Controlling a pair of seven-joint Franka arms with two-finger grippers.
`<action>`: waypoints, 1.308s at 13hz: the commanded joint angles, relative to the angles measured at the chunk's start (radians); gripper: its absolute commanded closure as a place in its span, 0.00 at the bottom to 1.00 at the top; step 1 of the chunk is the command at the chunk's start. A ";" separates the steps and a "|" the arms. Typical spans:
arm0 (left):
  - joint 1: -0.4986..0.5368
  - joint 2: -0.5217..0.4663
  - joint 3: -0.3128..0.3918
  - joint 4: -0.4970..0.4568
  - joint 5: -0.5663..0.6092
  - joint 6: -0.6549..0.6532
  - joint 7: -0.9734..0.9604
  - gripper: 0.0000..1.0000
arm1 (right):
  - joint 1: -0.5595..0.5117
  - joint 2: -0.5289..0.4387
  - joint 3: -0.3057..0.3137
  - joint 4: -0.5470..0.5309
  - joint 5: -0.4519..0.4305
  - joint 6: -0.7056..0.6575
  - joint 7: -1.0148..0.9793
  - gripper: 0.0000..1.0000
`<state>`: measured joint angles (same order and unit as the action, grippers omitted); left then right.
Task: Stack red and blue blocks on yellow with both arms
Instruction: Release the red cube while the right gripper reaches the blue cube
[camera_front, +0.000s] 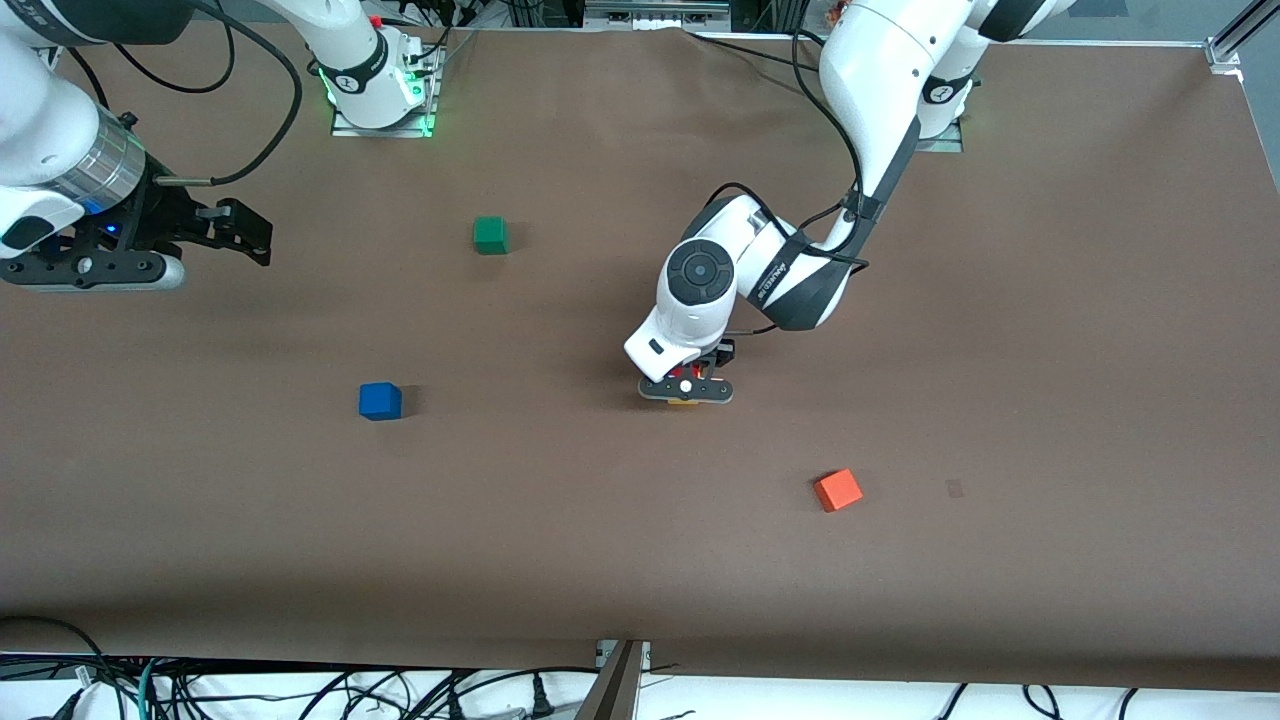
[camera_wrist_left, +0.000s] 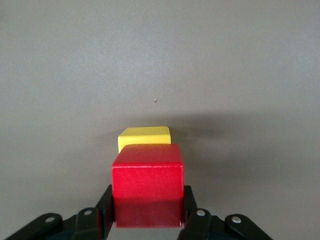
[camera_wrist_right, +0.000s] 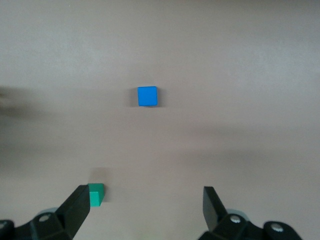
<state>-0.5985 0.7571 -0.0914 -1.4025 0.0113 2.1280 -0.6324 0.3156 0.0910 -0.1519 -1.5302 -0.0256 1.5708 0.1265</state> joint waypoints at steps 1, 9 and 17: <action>-0.014 0.021 0.013 0.039 0.030 -0.008 0.010 1.00 | -0.006 0.052 0.000 0.022 0.018 0.026 -0.001 0.01; 0.040 -0.010 0.021 0.170 0.026 -0.130 0.002 0.00 | -0.009 0.237 0.000 0.019 -0.002 0.121 -0.111 0.00; 0.311 -0.232 0.019 0.234 0.032 -0.258 0.006 0.00 | -0.061 0.423 0.002 -0.183 0.139 0.551 -0.108 0.00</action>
<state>-0.3367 0.5837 -0.0576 -1.1491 0.0219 1.9248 -0.6298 0.2597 0.5224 -0.1575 -1.6329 0.0868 2.0222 0.0338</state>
